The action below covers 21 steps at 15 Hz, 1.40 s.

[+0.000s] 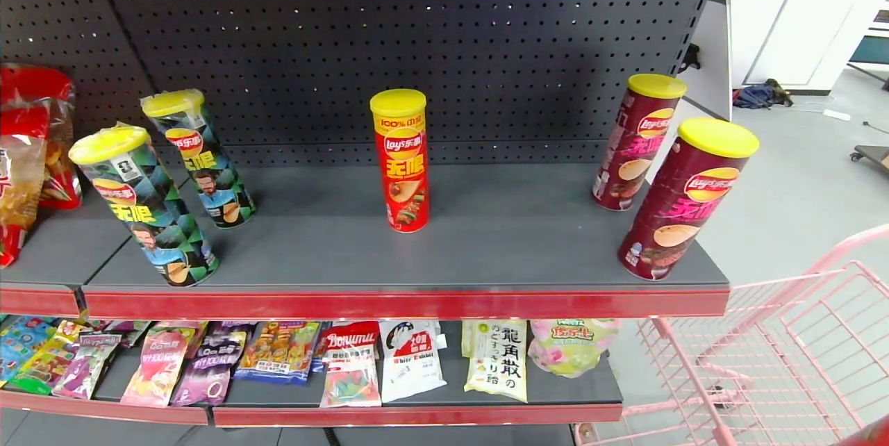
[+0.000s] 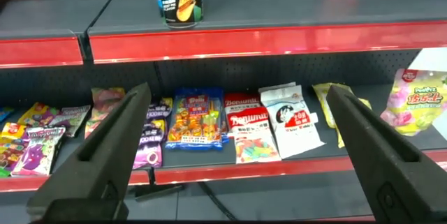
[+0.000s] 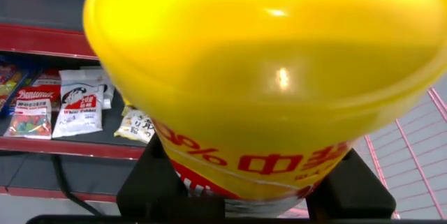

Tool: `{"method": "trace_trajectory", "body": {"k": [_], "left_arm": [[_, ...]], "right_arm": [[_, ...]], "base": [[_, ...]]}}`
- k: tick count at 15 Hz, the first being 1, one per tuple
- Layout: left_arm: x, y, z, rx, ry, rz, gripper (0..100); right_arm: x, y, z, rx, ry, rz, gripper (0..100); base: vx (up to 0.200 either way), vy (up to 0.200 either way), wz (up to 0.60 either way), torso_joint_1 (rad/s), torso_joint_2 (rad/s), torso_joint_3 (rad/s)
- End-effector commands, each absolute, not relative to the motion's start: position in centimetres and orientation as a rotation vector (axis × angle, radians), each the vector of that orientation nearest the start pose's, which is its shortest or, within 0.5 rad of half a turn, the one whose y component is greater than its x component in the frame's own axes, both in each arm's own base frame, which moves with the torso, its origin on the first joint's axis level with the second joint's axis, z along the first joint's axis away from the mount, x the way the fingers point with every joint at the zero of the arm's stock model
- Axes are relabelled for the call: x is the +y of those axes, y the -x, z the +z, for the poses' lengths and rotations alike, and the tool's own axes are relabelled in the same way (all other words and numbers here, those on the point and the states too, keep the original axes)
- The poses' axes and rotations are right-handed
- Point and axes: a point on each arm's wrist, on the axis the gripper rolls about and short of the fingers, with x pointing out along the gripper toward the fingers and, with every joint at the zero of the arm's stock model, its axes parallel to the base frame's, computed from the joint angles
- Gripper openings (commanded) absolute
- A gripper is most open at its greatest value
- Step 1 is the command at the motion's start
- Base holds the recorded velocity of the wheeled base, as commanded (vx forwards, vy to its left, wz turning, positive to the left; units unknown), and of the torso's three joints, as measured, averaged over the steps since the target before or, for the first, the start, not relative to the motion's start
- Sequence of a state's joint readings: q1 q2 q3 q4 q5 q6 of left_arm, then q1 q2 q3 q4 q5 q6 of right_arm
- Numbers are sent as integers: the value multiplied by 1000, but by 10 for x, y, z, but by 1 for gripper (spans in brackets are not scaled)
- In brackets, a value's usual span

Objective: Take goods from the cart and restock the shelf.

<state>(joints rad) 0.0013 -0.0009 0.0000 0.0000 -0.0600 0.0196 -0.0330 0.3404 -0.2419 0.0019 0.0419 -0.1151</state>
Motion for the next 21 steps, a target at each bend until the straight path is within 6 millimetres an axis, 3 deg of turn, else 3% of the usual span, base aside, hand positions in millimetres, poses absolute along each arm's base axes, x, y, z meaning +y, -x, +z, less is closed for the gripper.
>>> {"method": "trace_trajectory", "body": {"k": [1,6,12,17,21], "left_arm": [[-1,23,75,-1,-20,-58,100],[-1,23,75,-1,-20,-58,100],[-1,23,76,-2,-23,-58,100],[-1,23,76,-2,-23,-58,100],[-1,23,76,-4,-23,-58,100]], "right_arm": [[2,12,136,38,115,30,0],[2,14,132,35,113,30,0],[2,16,124,34,113,28,0],[2,16,124,35,113,28,0],[2,16,123,38,115,30,0]], "base": [[0,0,0,0,0,0],[0,0,0,0,0,0],[0,200,0,2,2,2],[0,0,0,0,0,0],[200,0,0,-4,-1,1]]}}
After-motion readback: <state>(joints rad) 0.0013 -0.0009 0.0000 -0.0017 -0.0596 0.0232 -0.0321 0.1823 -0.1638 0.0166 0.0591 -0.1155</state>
